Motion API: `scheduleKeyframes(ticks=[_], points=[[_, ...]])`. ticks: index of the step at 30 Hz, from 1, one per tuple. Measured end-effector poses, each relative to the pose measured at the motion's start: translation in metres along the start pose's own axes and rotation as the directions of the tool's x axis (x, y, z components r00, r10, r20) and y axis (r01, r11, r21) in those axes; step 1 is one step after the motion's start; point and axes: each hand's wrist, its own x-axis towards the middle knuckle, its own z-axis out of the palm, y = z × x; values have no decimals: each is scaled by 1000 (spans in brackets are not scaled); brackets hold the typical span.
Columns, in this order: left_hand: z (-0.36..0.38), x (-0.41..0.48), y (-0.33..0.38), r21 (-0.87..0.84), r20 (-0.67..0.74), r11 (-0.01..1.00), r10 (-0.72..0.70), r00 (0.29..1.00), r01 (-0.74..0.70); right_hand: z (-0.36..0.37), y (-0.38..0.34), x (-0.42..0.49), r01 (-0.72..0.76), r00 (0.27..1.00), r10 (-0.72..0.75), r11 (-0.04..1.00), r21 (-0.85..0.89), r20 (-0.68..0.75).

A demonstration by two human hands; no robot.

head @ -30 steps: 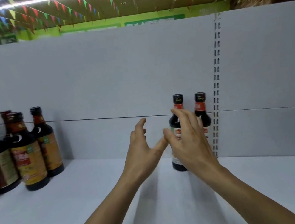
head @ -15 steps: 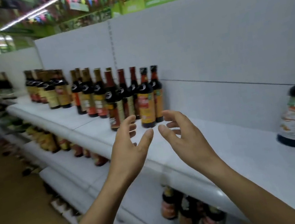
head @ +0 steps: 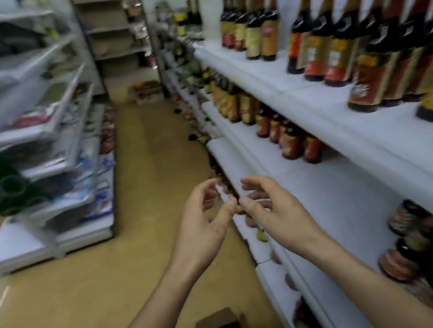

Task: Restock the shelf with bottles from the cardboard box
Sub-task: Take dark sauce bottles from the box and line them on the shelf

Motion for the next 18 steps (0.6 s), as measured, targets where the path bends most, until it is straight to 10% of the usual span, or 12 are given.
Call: scheduleKeyframes(ticks=[18], points=[[30,-71,-218,37,-250,786,-591,767,618,170,193,5,-173,777,193,981,-91,599]])
